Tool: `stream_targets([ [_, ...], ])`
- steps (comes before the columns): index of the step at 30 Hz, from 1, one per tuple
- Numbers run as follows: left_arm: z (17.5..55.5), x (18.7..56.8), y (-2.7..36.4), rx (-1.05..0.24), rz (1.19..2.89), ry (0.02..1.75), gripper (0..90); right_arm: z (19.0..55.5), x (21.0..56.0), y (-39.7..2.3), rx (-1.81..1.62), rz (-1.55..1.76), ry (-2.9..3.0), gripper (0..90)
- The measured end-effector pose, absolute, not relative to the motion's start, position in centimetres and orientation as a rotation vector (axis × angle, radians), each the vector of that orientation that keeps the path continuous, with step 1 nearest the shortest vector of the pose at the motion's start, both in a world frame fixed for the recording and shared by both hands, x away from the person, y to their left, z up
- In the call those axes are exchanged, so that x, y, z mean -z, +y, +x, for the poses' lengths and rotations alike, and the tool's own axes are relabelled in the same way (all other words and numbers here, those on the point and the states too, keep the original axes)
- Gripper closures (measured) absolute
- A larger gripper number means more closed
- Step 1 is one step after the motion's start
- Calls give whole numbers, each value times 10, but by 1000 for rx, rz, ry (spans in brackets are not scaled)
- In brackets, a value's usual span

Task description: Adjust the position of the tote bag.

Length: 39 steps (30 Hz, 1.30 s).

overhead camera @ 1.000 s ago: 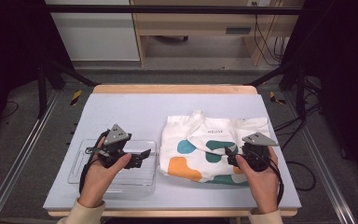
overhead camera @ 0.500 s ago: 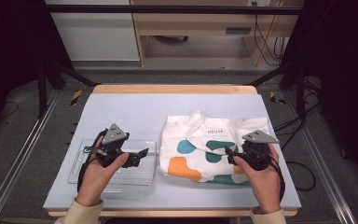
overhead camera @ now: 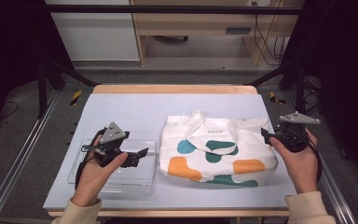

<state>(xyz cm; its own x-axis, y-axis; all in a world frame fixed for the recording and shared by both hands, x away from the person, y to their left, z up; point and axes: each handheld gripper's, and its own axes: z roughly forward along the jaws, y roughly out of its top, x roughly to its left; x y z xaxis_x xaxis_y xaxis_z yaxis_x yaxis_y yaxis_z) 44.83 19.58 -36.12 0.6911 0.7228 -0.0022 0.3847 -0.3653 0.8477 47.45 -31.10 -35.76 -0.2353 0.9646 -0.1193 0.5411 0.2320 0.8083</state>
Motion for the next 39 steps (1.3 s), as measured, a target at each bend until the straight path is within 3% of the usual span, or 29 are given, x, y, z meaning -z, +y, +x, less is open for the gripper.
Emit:
stream_targets([
  [6,446,358,195,-463,1999,835,92,511,375,-329,-878,1461,1897,244],
  [11,445,358,190,-467,2028,817,91,552,403,-339,-858,1535,1974,138],
  [19,442,354,190,-471,2026,822,91,574,423,-337,-891,1651,2051,154],
  [25,434,350,186,-469,2035,789,90,569,427,-327,-884,1613,2073,356],
  [32,432,352,177,-467,2047,779,90,547,411,-308,-858,1497,2038,719],
  [39,431,357,170,-452,2062,767,90,525,394,-296,-905,1436,1968,773],
])
